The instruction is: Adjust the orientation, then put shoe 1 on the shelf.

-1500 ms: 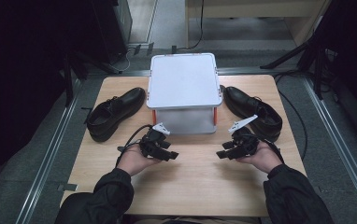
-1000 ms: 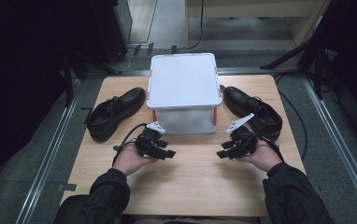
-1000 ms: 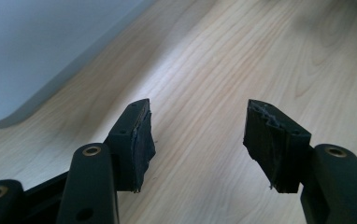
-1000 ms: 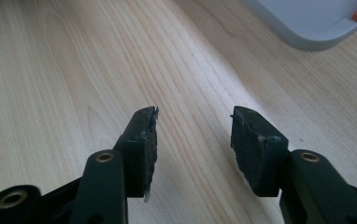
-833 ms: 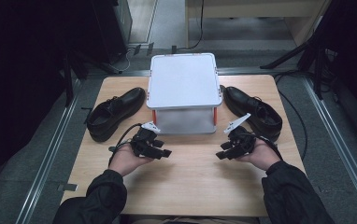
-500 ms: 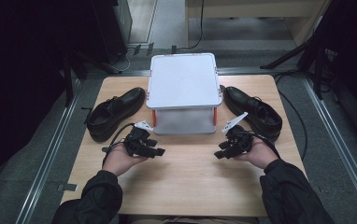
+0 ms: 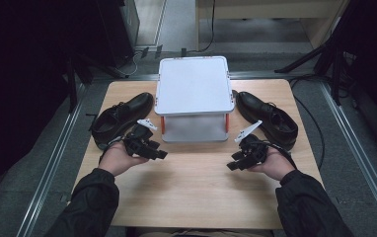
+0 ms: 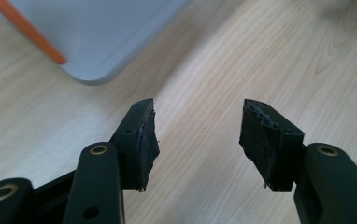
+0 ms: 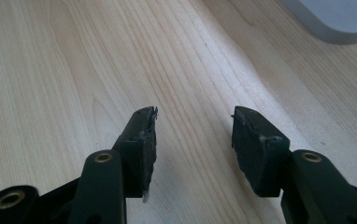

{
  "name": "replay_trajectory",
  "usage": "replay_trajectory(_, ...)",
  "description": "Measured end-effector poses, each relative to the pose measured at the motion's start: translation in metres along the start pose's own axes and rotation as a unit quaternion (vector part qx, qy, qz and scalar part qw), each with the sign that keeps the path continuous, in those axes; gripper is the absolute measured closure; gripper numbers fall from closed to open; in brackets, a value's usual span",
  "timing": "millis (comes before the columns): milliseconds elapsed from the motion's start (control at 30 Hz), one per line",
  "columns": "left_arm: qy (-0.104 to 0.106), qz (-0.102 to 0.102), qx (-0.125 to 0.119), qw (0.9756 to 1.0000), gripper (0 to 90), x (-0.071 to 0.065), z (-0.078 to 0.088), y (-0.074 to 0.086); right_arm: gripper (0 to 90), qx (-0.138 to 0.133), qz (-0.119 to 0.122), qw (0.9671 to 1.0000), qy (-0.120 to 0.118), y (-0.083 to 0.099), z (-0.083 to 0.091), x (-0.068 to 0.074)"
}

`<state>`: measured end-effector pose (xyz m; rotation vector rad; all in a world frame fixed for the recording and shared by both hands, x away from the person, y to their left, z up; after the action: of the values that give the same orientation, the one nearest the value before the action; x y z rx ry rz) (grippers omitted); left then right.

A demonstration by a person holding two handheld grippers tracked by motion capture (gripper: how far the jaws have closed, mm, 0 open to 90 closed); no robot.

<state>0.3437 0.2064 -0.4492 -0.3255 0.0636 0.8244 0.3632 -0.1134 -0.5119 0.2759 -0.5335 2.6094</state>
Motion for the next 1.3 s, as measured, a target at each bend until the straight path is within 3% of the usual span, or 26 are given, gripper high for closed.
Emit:
replay_trajectory(333,-0.032,0.019,0.023,0.9990,44.4,0.034,0.022,0.011,49.6,0.006,0.001,1.0000,-0.006,0.001,-0.004,0.001)
replay_trajectory(533,-0.029,0.029,0.026,0.9988,43.6,0.046,0.037,0.015,48.9,0.005,0.005,1.0000,0.003,0.002,-0.004,0.000)
replay_trajectory(800,-0.060,0.023,0.040,0.9971,44.2,0.061,0.063,0.018,47.8,0.003,0.007,1.0000,-0.001,0.001,-0.005,0.002)
replay_trajectory(1033,-0.067,0.035,0.031,0.9967,45.5,0.076,0.087,0.021,47.8,0.002,0.007,1.0000,-0.002,0.002,-0.004,0.000)
replay_trajectory(1300,-0.084,0.044,0.042,0.9946,47.9,0.097,0.104,0.026,47.8,0.006,0.004,1.0000,-0.003,0.003,-0.006,-0.001)
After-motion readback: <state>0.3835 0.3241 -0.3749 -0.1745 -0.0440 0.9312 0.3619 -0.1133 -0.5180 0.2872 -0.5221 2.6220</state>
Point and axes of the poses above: each handheld gripper's, and its own axes: z roughly backward along the jaws, y roughly out of its underside, x roughly to its left, the point moved 5 cm from there along -z, roughly forward along the jaws, and after that the axes turned 13 degrees about x, right-handed, at the moved point
